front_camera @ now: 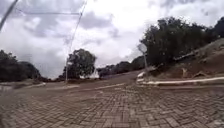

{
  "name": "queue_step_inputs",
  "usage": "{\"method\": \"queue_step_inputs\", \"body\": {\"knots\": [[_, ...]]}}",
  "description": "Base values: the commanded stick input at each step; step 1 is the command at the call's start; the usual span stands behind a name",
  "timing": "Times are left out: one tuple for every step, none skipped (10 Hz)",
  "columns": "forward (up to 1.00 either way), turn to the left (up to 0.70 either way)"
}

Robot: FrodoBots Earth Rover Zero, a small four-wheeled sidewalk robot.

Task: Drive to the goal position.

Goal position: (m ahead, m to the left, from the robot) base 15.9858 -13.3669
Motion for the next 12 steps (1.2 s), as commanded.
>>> {"method": "queue_step_inputs", "body": {"knots": [[0.7,0.0],[0.7,0.0],[0.7,0.0],[0.7,0.0],[0.7,0.0],[0.7,0.0],[0.7,-0.15],[0.7,-0.13],[0.7,0.0],[0.7,0.0],[0.7,0.0],[0.7,0.0]]}}
